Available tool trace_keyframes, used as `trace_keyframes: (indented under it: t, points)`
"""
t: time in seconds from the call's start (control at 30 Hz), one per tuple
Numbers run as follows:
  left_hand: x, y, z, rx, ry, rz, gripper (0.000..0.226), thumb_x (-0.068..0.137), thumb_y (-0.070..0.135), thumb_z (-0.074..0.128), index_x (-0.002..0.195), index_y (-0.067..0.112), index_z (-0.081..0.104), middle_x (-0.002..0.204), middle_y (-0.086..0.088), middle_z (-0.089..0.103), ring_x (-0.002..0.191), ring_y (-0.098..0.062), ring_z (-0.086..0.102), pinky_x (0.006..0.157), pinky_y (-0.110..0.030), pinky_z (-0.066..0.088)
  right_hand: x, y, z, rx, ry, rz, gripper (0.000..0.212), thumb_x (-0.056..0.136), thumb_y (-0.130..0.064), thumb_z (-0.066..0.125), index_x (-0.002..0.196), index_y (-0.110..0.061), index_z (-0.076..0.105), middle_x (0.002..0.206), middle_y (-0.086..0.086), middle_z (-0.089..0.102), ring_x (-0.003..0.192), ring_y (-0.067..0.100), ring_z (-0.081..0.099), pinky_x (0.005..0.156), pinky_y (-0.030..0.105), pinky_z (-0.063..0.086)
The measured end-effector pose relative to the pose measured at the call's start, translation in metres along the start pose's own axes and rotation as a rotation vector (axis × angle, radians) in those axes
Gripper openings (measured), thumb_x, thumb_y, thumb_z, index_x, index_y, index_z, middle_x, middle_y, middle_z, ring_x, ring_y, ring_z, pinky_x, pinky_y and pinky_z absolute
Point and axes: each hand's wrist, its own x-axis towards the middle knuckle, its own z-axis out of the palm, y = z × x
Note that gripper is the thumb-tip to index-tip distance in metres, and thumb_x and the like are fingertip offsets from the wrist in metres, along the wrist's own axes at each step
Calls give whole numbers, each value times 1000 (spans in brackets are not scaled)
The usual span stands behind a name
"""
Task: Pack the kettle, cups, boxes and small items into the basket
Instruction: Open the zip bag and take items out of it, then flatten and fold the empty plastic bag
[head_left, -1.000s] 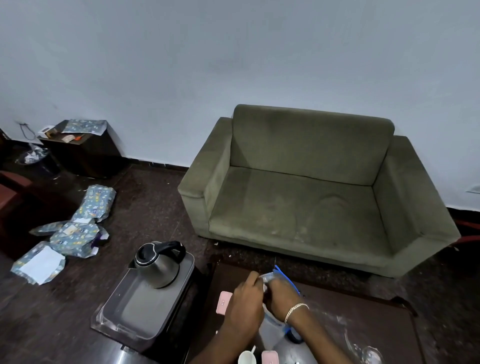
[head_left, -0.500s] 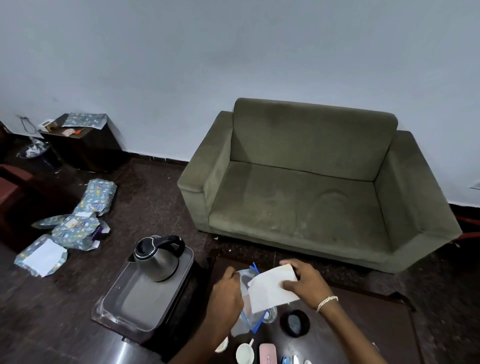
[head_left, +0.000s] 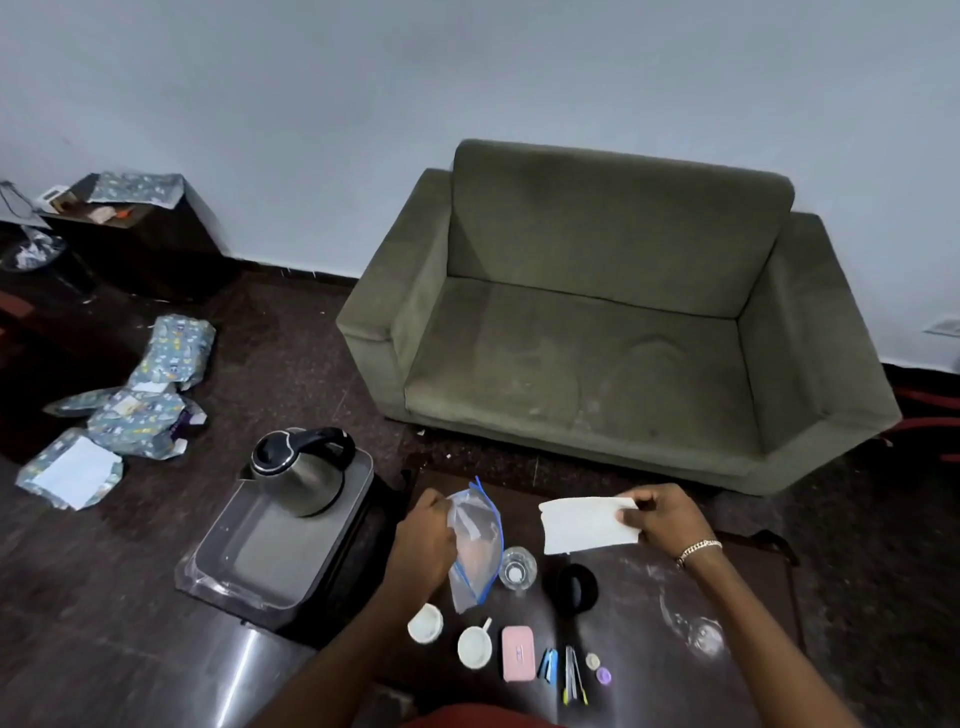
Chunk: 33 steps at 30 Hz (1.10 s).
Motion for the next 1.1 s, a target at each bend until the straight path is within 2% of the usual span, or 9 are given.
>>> trace_keyframes:
  t: [0.17,0.23,0.3,0.4,0.53,0.7,0.8,0.93,1.1]
  points:
    - [0,-1,0,-18,4,-22,24,87,7,57,109,7,65,116,-6,57,101,-33,65,85,-49,52,0,41,17,2,56,170,11,81,1,73,85,-8,78,67,11,69,51,19,60,42,13,44]
    - [0,-1,1,-37,12,-22,24,87,7,58,109,6,66,116,-6,59,102,-33,65,86,-48,53,-1,53,26,-16,70,231,11,81,3,71,81,-6,77,63,10,66,50,18,59,43,9,43]
    - [-1,-2,2,-41,13,-22,26,87,7,59,112,7,68,117,-4,59,103,-30,65,86,-46,53,-1,63,36,-44,65,275,10,80,4,69,83,0,78,66,13,68,55,19,61,51,12,46]
    - [-3,-3,4,-52,3,-16,30,88,9,60,117,9,69,119,-1,60,103,-26,66,89,-43,53,5,74,50,-57,53,321,17,81,5,64,91,5,77,82,25,74,77,31,70,71,29,51]
    - [-8,-2,5,-79,18,8,33,87,9,64,119,12,70,121,4,61,95,-23,67,88,-39,53,14,86,68,-66,56,328,19,82,5,61,93,7,76,87,30,73,89,38,70,81,38,53]
    - [-11,3,3,-126,68,50,36,81,4,71,115,17,71,112,14,60,63,7,55,75,-28,50,30,107,92,-37,31,363,25,88,2,58,109,8,71,112,27,70,109,36,65,92,36,49]
    - [-13,6,-1,-138,68,63,37,81,4,73,115,18,71,112,17,59,68,-1,61,75,-30,52,41,115,106,-2,32,377,24,88,6,56,107,13,69,115,30,68,112,37,63,94,37,48]
    - [-10,7,1,-146,42,105,36,82,2,73,114,18,72,115,15,60,69,-7,65,73,-26,53,50,126,121,-1,41,414,28,88,6,56,112,10,68,121,30,66,118,40,60,100,37,46]
    - [-2,9,8,-183,26,98,36,84,-1,73,116,15,73,117,13,60,73,-5,66,73,-9,48,55,135,137,-25,36,424,29,87,4,54,113,8,69,122,28,66,118,39,60,98,36,45]
